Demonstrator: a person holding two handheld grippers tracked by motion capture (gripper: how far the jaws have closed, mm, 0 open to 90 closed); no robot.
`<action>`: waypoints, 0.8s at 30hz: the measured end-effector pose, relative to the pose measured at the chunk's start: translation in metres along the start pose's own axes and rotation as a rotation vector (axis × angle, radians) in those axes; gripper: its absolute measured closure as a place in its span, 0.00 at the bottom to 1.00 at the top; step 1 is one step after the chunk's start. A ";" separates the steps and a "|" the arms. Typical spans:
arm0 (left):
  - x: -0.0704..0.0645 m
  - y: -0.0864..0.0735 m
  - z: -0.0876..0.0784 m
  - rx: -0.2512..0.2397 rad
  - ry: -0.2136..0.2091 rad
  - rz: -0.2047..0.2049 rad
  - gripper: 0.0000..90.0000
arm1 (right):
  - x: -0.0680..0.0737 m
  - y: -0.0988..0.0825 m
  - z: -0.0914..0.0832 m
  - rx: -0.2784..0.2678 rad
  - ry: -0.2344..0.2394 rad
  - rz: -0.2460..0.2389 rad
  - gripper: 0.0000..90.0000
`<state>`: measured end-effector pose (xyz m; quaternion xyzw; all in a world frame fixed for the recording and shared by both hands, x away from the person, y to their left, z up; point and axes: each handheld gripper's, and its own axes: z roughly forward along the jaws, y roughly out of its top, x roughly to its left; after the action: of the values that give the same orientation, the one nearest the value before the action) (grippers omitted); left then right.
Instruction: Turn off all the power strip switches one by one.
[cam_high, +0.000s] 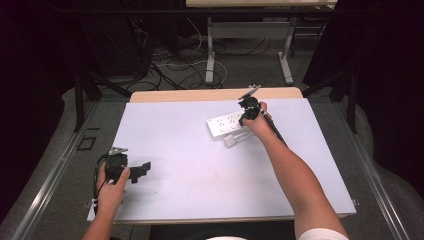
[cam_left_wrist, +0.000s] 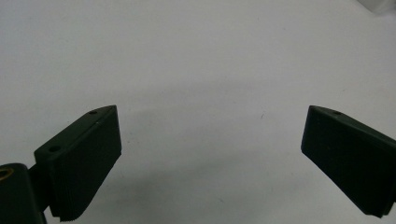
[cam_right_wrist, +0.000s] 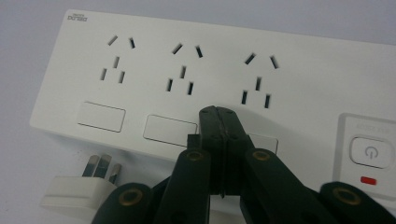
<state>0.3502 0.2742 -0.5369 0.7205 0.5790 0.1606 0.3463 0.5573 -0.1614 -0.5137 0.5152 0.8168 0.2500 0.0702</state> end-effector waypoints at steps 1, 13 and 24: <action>0.000 0.000 0.000 0.000 -0.001 -0.001 0.06 | 0.000 0.000 0.000 0.002 -0.002 -0.004 1.00; 0.000 0.000 0.000 -0.003 -0.002 -0.007 0.06 | 0.001 0.001 -0.001 0.001 -0.020 -0.011 1.00; 0.000 0.001 -0.001 -0.004 -0.002 -0.004 0.06 | 0.008 0.004 -0.006 0.008 -0.012 -0.006 1.00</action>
<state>0.3502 0.2742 -0.5362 0.7187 0.5799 0.1601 0.3487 0.5546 -0.1551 -0.5059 0.5144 0.8189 0.2436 0.0736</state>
